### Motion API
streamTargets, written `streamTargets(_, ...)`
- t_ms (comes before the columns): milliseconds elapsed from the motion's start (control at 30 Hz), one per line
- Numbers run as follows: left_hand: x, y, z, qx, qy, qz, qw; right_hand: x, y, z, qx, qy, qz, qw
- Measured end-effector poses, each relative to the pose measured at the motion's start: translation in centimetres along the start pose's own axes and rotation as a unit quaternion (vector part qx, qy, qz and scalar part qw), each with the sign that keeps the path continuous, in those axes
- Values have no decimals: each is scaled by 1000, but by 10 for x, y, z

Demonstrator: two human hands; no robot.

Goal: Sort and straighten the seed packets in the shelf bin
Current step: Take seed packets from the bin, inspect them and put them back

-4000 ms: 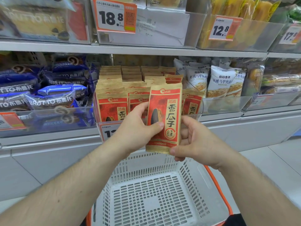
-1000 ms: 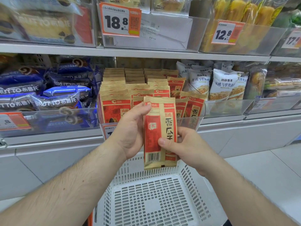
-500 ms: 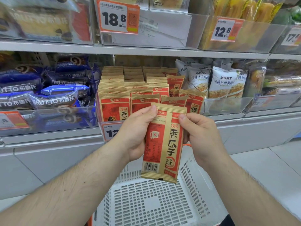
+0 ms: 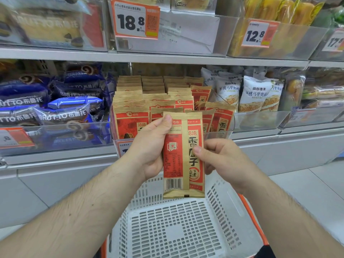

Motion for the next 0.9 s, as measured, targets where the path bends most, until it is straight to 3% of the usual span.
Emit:
streamTargets(233, -3, 0, -1, -92, -24, 48, 994, 4, -15, 6, 57, -24, 92, 994)
streamTargets(433, 0, -3, 3, -63, -10, -9, 998, 7, -14, 3, -91, -9, 73, 993)
streamTargets(633, -1, -3, 3, -56, -15, -5, 998, 5, -13, 1, -110, -25, 105, 988)
streamTargets(700, -1, -4, 4, -49, -3, 33, 998, 2, -11, -1, -96, -20, 67, 993)
streamTargets(800, -5, -10, 7, -32, 52, 178, 982, 0, -6, -3, -37, -3, -45, 998)
streamTargets(900, -10, -8, 3, -54, 35, 260, 964, -2, 3, -4, -1, -18, -172, 985)
Point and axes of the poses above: each hand's wrist, its own z-axis towards the middle knuckle, its own y-axis out of the palm, x = y × z, the point moved 3 cm from there along z, towards the middle knuckle, and after that the axes turned 4 degrees about y, right-handed, at the moved point
